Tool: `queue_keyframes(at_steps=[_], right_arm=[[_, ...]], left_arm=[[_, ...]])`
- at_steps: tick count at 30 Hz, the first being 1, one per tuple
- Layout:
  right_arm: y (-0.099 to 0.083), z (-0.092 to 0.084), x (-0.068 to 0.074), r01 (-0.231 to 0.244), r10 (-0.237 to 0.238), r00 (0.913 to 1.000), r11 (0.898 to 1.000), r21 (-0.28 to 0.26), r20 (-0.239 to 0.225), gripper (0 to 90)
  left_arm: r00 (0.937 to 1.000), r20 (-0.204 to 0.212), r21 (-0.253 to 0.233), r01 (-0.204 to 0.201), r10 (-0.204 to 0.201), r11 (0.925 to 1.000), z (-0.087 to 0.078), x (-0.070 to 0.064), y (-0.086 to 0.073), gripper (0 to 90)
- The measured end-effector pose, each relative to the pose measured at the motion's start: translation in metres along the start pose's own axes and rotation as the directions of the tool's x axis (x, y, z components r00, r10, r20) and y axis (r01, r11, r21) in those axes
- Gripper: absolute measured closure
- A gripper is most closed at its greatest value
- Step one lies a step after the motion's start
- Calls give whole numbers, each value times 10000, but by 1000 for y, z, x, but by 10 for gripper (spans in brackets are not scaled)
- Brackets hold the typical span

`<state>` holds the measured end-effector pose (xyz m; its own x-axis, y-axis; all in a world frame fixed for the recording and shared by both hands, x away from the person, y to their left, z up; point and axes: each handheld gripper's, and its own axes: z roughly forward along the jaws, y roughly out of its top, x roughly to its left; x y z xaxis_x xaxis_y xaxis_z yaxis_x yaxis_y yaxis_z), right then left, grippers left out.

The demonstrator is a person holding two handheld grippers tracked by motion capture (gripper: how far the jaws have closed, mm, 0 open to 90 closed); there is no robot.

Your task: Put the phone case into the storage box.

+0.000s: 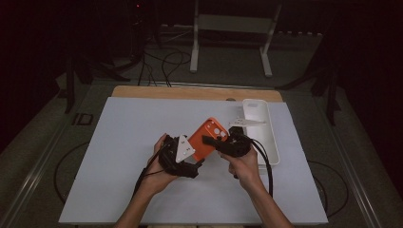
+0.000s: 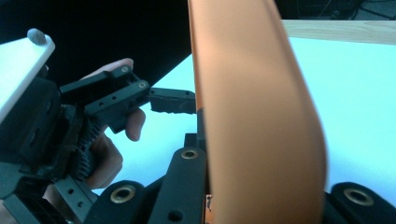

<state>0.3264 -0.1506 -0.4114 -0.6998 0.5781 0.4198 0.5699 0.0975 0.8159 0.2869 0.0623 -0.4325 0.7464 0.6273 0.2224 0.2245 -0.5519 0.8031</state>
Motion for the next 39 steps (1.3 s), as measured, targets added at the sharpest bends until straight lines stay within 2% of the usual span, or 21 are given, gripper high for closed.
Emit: queue_keyframes(at_steps=[8, 13, 17, 20, 26, 31, 34, 39], right_arm=[[0, -2, -2, 222, -222, 9997, 9997, 50, 79, 867], [0, -5, -3, 353, -354, 9993, 9993, 113, 129, 865], [1, -6, -4, 442, -445, 9989, 9989, 172, 144, 865], [1, -7, -4, 537, -541, 9984, 9982, 260, 145, 864], [1, -10, -3, 689, -694, 9975, 9969, 367, 109, 864], [1, -12, -3, 900, -904, 9959, 9948, 472, 74, 864], [1, -13, -2, 1065, -1067, 9943, 9928, 540, 0, 864], [0, -17, 0, 1383, -1372, 9903, 9885, 604, -218, 864]], left_arm=[[9973, 568, 161, 457, -465, 9988, -2, 6, -2, 78], [9921, 1032, 74, 703, -707, 9975, -6, 11, -4, 109], [9888, 1190, 7, 901, -895, 9959, -8, 15, -5, 110], [9848, 1441, 43, 979, -975, 9952, -10, 18, -6, 102], [9726, 2047, 61, 1110, -1099, 9938, -11, 23, -8, 95], [9649, 2319, 52, 1258, -1236, 9920, -12, 26, -9, 98], [9578, 2554, 41, 1351, -1317, 9908, -12, 29, -10, 102], [9493, 2818, -48, 1464, -1391, 9892, -13, 31, -11, 138]])
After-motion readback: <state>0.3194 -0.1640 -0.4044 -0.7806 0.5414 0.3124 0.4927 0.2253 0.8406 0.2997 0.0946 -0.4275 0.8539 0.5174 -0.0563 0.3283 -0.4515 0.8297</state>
